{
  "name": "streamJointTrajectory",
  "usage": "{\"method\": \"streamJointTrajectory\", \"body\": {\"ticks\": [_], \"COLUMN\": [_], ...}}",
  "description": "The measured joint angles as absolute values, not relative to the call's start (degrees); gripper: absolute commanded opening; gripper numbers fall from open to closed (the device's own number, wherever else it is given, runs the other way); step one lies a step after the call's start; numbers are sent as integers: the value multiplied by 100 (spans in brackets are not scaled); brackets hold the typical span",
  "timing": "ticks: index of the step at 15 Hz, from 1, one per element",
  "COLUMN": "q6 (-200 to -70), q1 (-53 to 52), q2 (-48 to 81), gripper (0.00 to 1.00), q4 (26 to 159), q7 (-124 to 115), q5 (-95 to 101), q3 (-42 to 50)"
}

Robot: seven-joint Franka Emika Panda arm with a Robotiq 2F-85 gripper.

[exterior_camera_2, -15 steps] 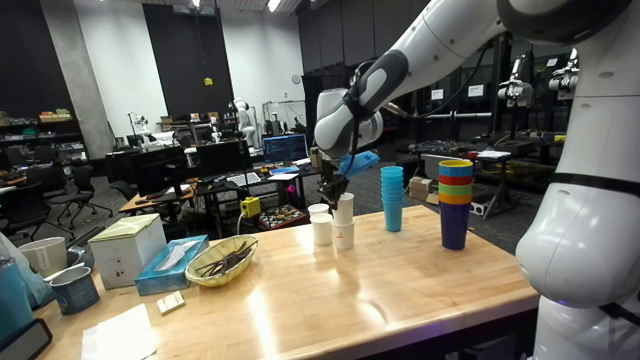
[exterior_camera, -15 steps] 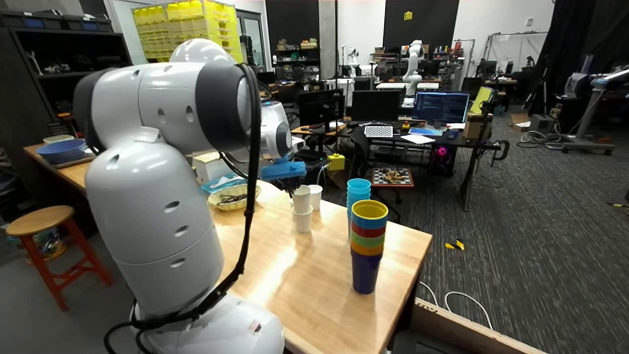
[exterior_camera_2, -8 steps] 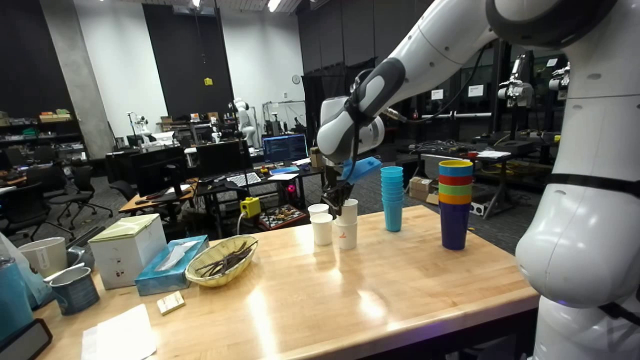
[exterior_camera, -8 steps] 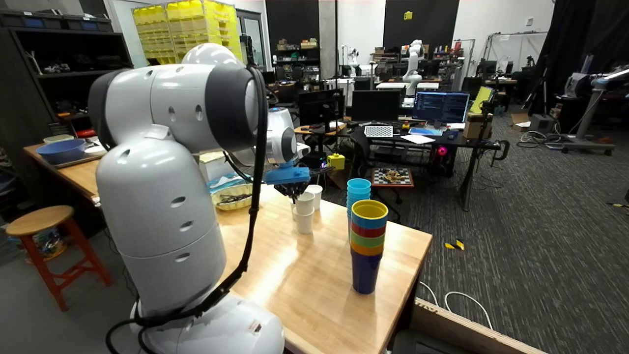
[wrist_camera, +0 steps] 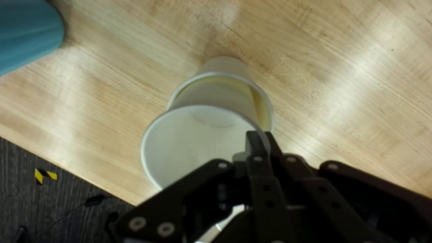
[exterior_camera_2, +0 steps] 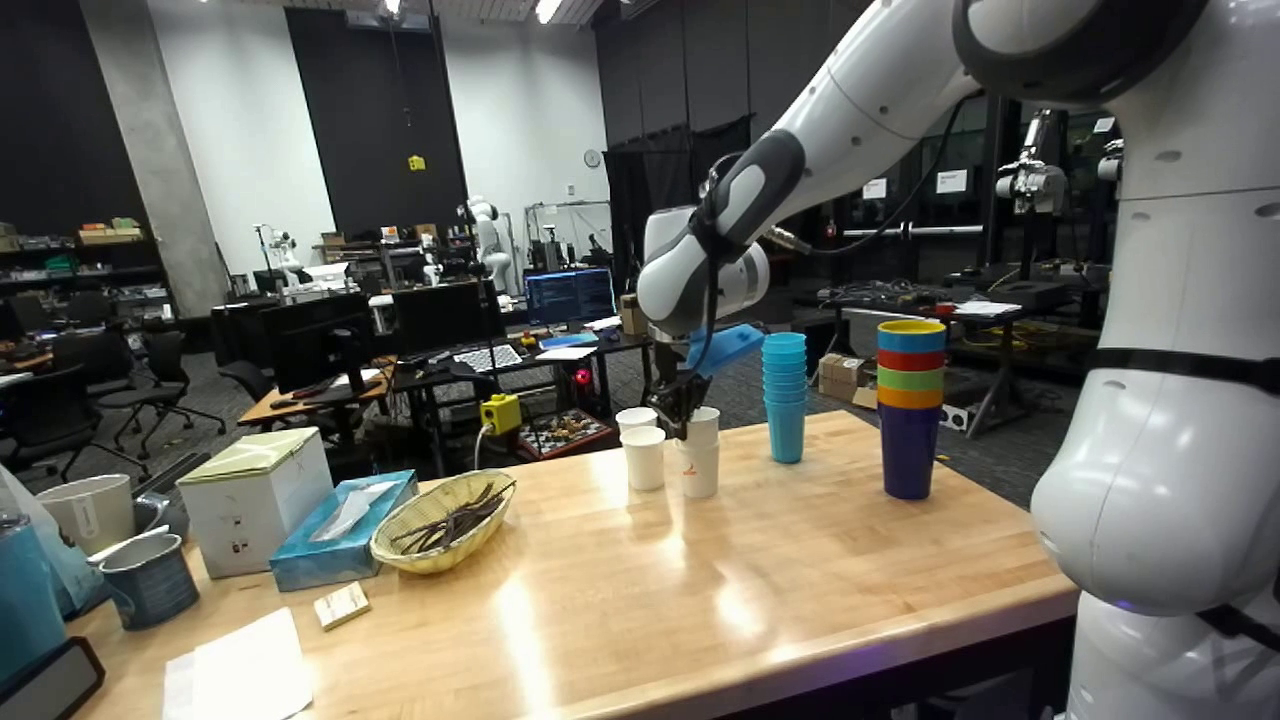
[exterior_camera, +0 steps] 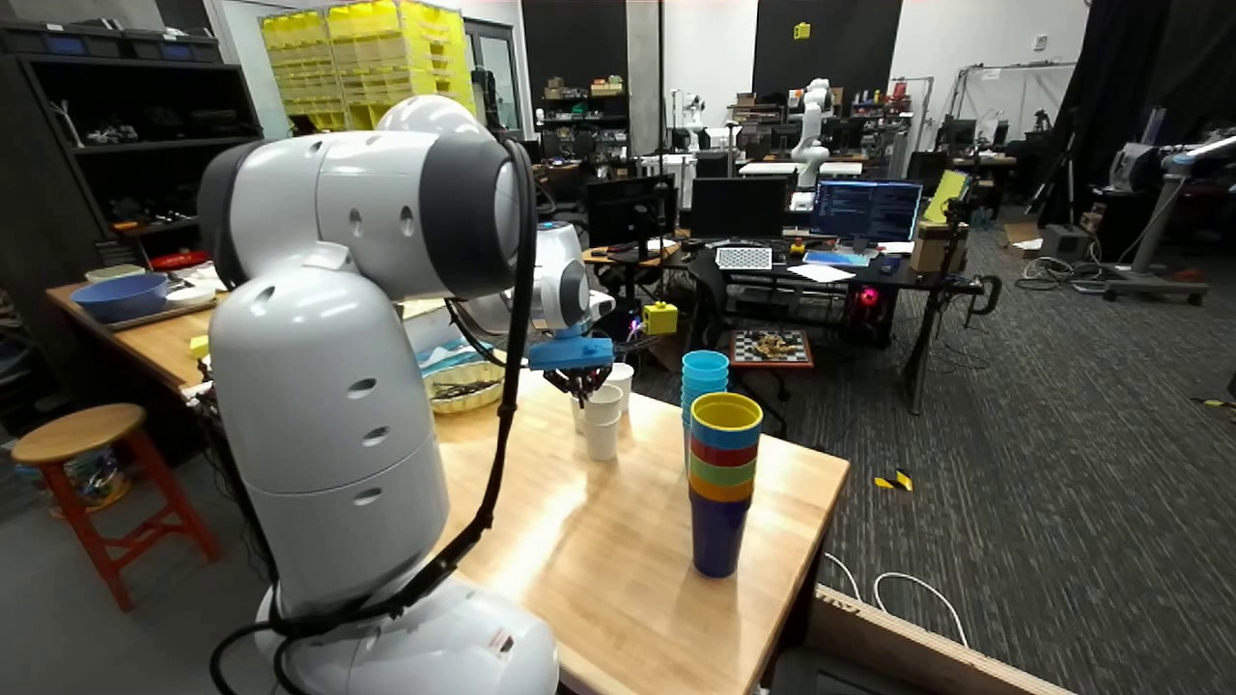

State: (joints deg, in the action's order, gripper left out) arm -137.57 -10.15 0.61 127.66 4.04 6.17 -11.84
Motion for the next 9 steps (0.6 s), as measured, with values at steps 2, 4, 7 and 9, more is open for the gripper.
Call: {"method": "streamJointTrajectory", "body": {"ticks": [2,4,7,9], "q6": [-13786,-13795,-13799,-13787], "q1": [-1015,-1016,-1027,-1042], "q2": [86,91,70,21], "gripper": [1,1,1,1], "q4": [12753,12743,12735,12736], "q7": [403,403,400,373], "q5": [618,618,618,618], "q3": [-1168,-1167,-1175,-1178]}}
